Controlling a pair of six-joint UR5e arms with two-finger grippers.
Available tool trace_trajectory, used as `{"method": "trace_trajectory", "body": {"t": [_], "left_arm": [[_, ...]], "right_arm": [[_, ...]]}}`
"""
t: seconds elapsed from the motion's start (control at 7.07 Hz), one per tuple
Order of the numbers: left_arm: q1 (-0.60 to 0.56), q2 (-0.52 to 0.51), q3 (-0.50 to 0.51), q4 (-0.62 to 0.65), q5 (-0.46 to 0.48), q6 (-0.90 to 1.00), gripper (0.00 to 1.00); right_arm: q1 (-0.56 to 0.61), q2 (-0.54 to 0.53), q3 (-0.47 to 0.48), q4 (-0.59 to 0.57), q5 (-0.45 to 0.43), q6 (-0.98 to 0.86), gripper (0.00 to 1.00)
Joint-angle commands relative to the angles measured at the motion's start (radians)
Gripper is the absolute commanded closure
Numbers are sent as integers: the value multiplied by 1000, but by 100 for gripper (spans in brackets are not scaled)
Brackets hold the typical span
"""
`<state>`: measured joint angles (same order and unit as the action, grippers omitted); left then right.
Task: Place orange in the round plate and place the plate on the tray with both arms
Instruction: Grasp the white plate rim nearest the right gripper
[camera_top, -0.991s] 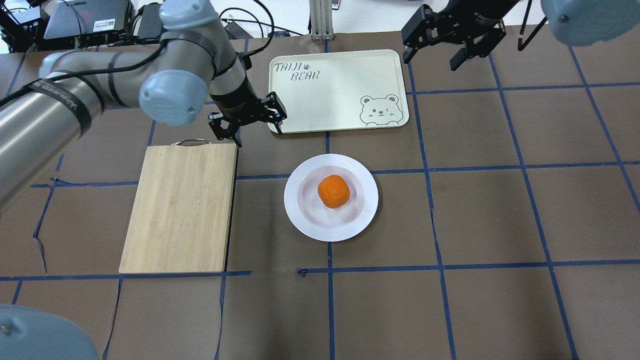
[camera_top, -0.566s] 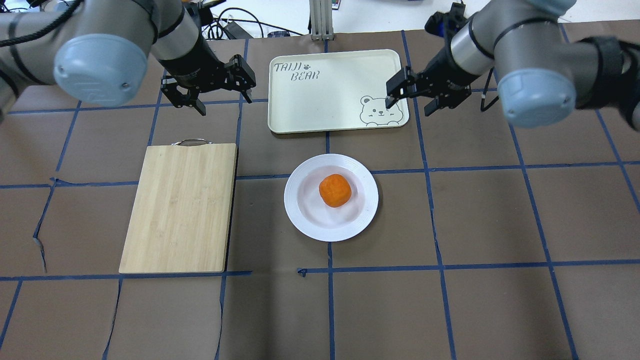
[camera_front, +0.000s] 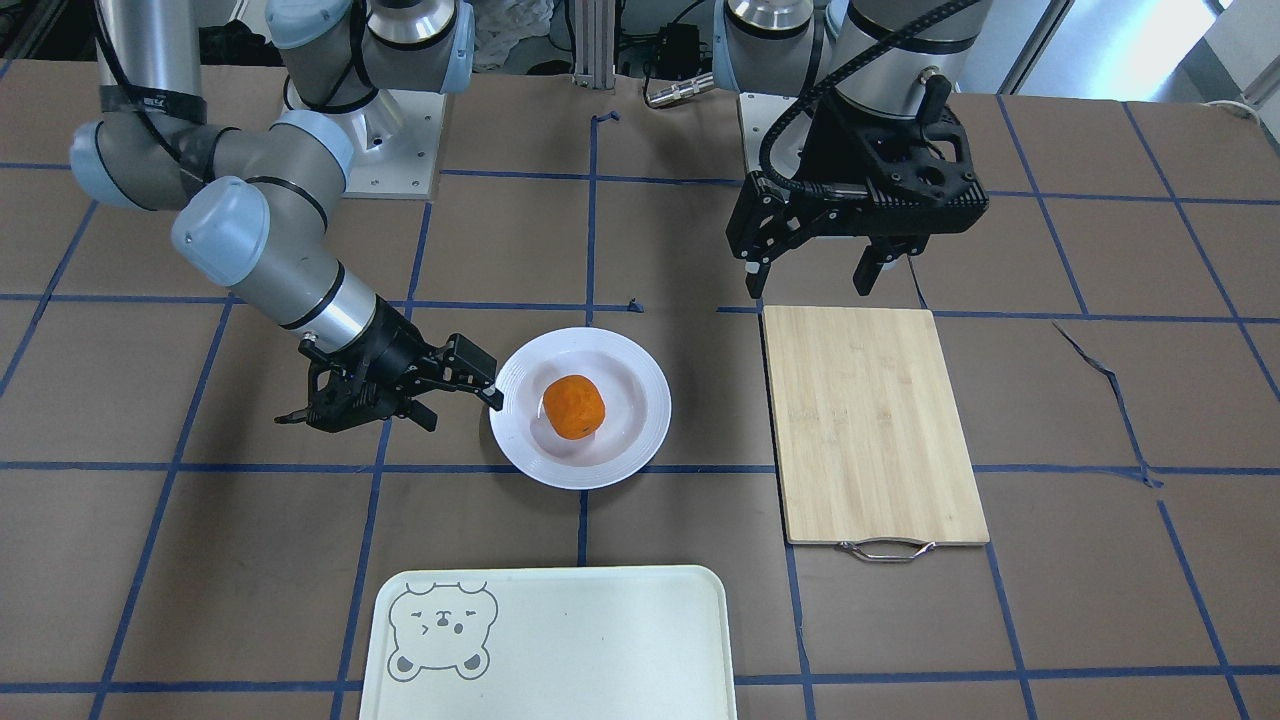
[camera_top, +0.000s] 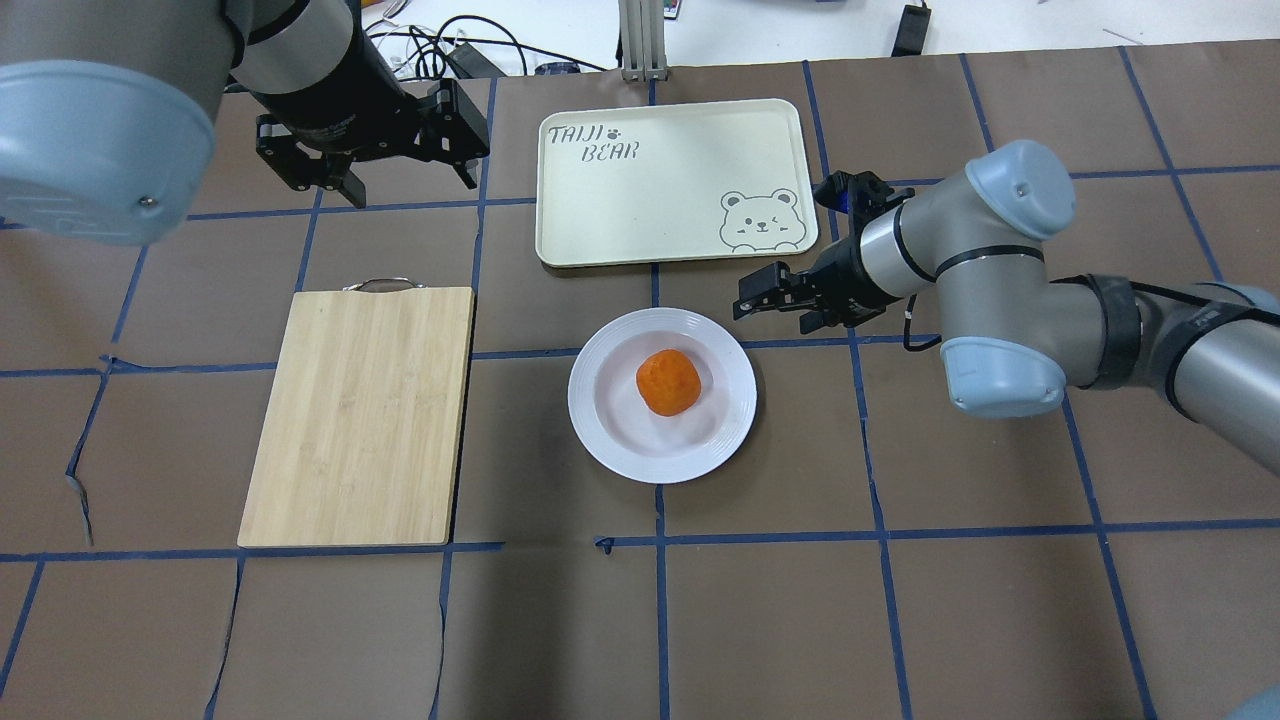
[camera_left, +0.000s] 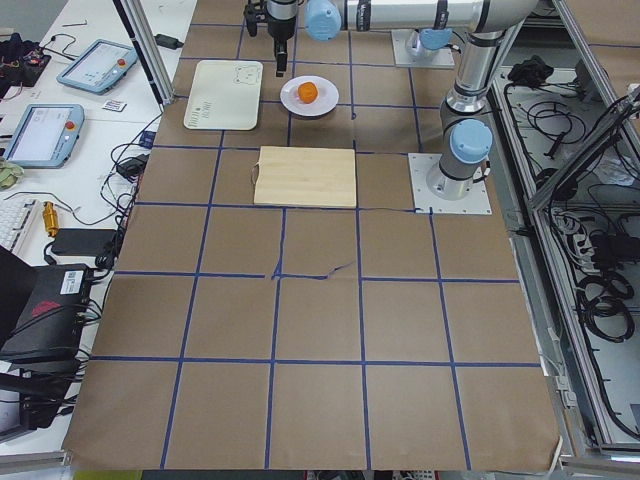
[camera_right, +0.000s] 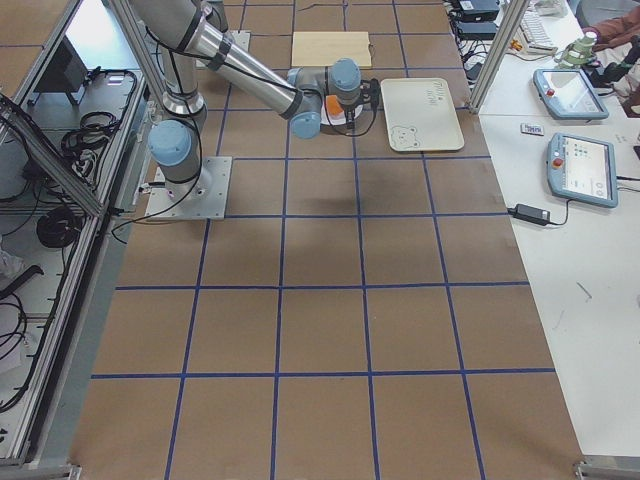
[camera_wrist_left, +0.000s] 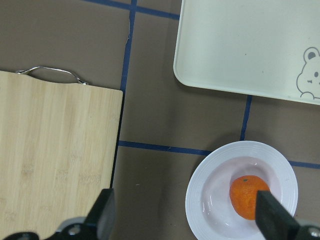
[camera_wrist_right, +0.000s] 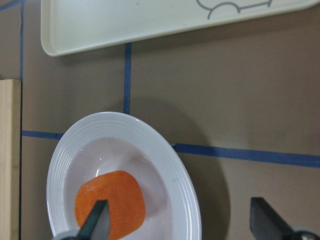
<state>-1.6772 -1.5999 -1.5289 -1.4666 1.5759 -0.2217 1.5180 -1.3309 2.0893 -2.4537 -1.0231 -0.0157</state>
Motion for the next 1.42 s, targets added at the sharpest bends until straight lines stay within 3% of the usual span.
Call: {"method": "trace_trajectory", "body": {"t": [0.0, 0.42, 0.71, 0.99, 1.27], "left_arm": [[1, -6, 53, -201, 32, 39, 0], [14, -9, 56, -241, 23, 202, 0], [16, -2, 56, -235, 32, 228, 0], [20, 6, 17, -38, 35, 184, 0], [34, 14, -19, 12, 16, 104, 0]], "right_arm": [[4, 44, 37, -74, 8, 40, 1], [31, 81, 52, -100, 8, 175, 0], [45, 108, 69, -119, 9, 286, 7], [96, 114, 67, -151, 8, 296, 9], [97, 122, 77, -157, 6, 292, 49]]}}
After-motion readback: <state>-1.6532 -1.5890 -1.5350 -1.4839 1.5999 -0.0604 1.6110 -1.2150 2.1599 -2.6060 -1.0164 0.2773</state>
